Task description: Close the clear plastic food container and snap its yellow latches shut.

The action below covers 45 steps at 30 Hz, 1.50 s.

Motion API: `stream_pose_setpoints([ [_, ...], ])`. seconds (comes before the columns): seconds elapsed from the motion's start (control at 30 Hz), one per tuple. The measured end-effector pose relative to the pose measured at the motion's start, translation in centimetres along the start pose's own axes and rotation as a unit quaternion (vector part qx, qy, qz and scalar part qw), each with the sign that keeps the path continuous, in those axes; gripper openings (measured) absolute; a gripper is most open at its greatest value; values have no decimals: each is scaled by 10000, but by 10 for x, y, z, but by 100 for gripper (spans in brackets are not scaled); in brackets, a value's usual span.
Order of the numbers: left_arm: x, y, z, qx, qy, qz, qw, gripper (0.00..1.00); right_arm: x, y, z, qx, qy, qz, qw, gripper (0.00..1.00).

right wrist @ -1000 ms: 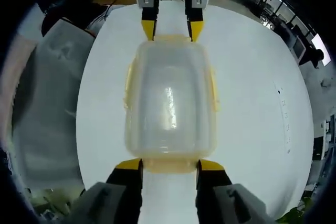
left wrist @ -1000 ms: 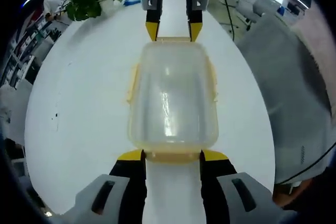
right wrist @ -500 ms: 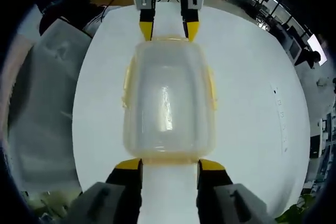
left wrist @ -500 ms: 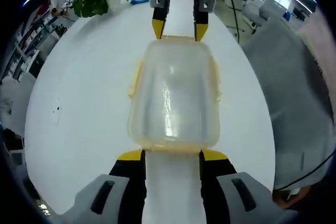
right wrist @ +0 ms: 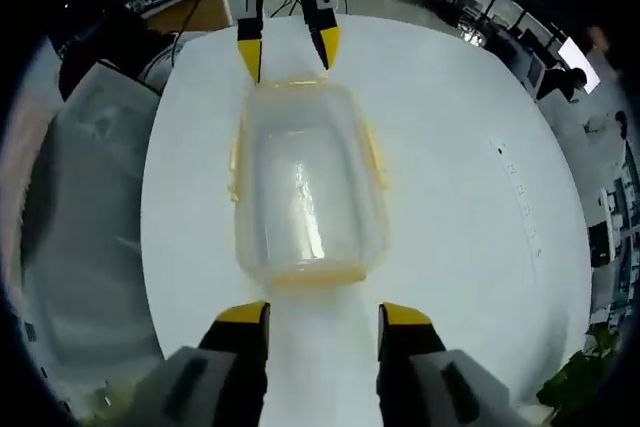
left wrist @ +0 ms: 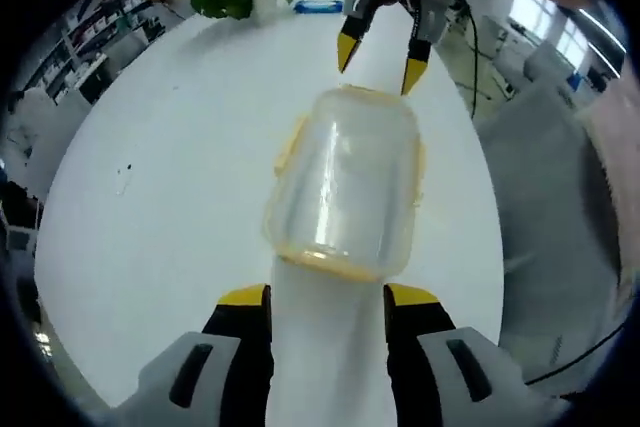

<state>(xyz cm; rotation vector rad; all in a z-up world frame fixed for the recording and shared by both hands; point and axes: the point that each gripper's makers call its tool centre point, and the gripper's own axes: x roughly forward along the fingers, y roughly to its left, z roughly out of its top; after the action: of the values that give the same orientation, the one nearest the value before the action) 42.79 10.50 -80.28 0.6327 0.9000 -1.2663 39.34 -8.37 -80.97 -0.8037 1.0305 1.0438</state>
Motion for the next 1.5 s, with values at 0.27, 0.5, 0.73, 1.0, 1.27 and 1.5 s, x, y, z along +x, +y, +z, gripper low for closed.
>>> stream_pose_setpoints([
  [0.27, 1, 0, 14, -617, -401, 221, 9970, 40, -6, -1, 11, 892, -460, -56, 9949, 39],
  [0.5, -2, 12, 16, -1795, -785, 501, 9793, 34, -5, -3, 13, 1672, -660, -121, 9836, 37],
  [0.73, 11, 4, 10, -2681, -923, 309, 9585, 30, 4, 4, 23, 2428, -907, 164, 9657, 36],
  [1.0, 17, 1, 8, -2975, -946, 486, 9488, 24, 11, 2, 17, 2757, -805, 141, 9578, 33],
  [1.27, 17, -2, 8, -3060, -876, 644, 9458, 23, 16, 10, 22, 3512, -967, 529, 9298, 27],
  [1.5, 18, -2, 8, -3133, -845, 826, 9423, 22, 19, 9, 24, 3619, -787, 511, 9275, 29],
])
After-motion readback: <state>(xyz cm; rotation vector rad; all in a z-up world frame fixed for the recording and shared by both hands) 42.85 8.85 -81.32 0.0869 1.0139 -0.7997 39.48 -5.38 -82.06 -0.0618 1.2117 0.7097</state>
